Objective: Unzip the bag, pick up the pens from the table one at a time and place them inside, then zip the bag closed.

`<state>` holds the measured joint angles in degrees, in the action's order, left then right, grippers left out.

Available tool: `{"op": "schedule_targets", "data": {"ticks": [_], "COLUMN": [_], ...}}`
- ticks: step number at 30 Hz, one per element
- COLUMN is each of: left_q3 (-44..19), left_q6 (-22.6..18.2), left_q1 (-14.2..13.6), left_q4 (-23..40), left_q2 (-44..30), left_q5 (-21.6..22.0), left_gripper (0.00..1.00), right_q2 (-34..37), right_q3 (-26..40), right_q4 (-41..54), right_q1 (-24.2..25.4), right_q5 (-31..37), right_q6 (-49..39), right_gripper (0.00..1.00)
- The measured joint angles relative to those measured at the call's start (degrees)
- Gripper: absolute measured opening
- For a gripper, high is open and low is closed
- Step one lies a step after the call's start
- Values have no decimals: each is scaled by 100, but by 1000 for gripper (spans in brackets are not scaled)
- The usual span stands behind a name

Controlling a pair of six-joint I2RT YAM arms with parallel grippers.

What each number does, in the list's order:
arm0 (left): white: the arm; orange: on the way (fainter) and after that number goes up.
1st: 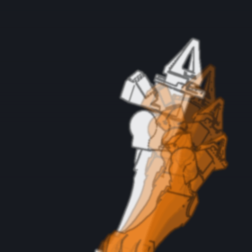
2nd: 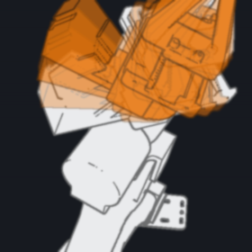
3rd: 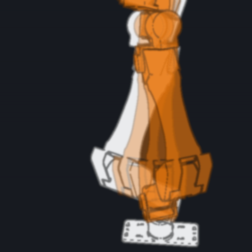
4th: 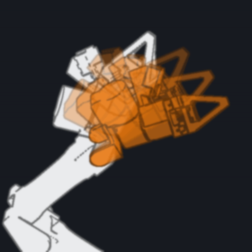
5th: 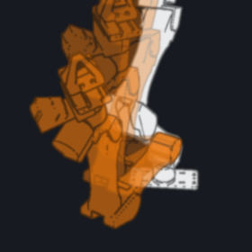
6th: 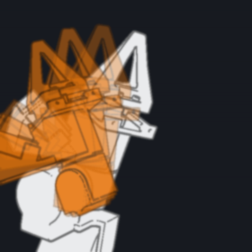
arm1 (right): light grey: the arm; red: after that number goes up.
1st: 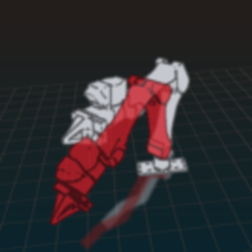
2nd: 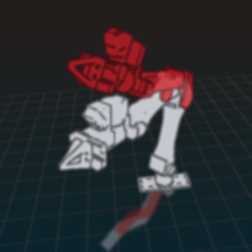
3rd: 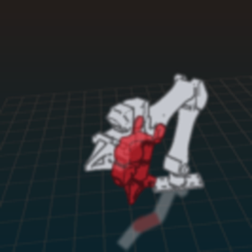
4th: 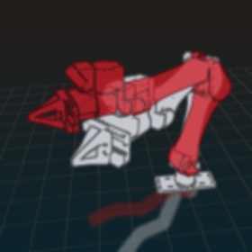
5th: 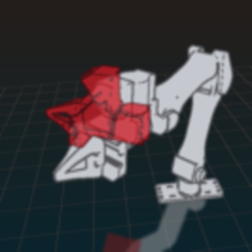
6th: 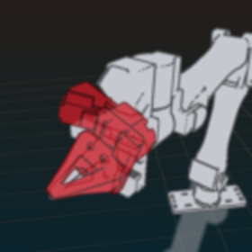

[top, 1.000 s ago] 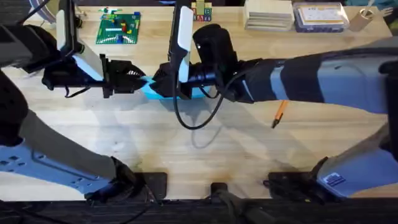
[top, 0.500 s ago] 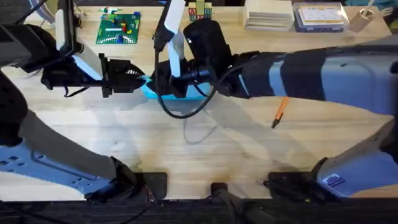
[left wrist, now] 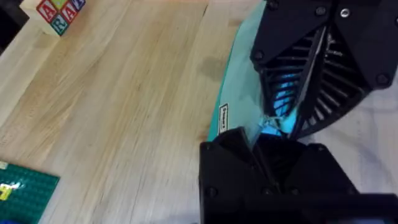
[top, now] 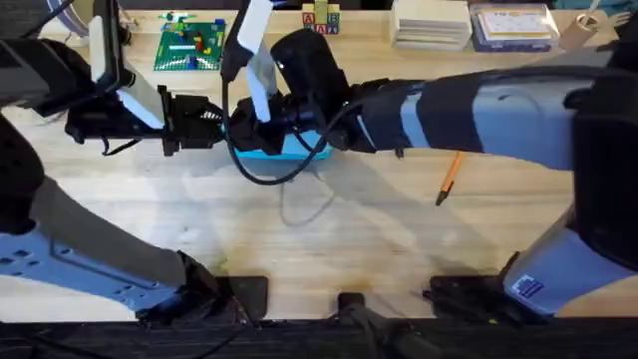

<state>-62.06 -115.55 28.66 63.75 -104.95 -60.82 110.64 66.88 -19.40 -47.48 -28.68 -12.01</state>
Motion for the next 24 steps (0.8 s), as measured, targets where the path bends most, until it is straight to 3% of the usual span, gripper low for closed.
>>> {"op": "schedule_targets", "data": {"ticks": [24], "left_q3": [-59], "left_q6": [-2], "left_q1": [26], "left_q4": [6], "left_q2": [0], "left_q5": [38], "left_gripper": [42], "right_q2": [84], "right_q3": [246], "right_q4": [254], "right_q1": [0], "right_q5": [21], "right_q6": [0], "right_gripper": [28]}}
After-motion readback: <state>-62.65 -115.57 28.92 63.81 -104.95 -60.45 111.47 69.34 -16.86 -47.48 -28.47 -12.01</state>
